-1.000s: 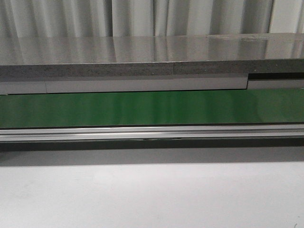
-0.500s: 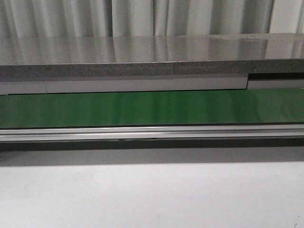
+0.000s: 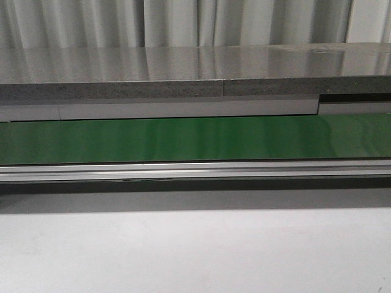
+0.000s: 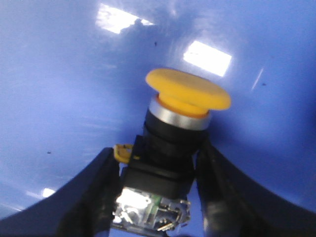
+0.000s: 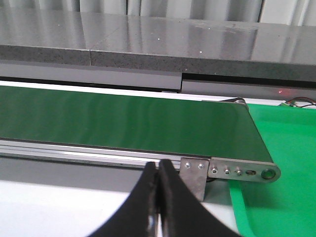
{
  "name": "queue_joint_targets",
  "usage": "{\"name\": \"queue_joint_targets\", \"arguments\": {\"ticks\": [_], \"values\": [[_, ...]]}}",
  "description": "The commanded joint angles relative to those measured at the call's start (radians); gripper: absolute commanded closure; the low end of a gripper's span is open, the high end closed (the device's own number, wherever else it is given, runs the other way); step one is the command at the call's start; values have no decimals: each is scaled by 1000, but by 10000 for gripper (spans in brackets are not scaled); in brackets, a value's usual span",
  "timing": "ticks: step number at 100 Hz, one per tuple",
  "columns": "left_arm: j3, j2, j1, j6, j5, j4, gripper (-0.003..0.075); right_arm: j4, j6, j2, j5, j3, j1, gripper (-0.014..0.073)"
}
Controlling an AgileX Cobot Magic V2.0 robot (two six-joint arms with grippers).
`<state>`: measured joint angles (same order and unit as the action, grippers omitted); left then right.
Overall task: Move button from left to right
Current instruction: 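Carry the button with the left gripper and set it on the belt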
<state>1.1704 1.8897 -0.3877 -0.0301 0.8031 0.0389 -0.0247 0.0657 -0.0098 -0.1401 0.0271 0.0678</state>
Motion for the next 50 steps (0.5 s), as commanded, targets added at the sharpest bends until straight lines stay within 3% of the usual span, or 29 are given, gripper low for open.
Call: {"name": "queue_joint_targets", "arguments": {"ticks": [1,7,29,50], "values": [[30,-48,-3,-2,-8,-15,645,2,0,-20,83,-14,-7,660],[48,-53,-3,-2,10,-16,743,2,0,-20,83,-14,-7,660],[158,-134,-3,14,77,-49,741,2,0,-20,83,-14,-7,660],[204,-216,31,163,104,-259,741,2,0,-20,83,-14,-7,660]]}}
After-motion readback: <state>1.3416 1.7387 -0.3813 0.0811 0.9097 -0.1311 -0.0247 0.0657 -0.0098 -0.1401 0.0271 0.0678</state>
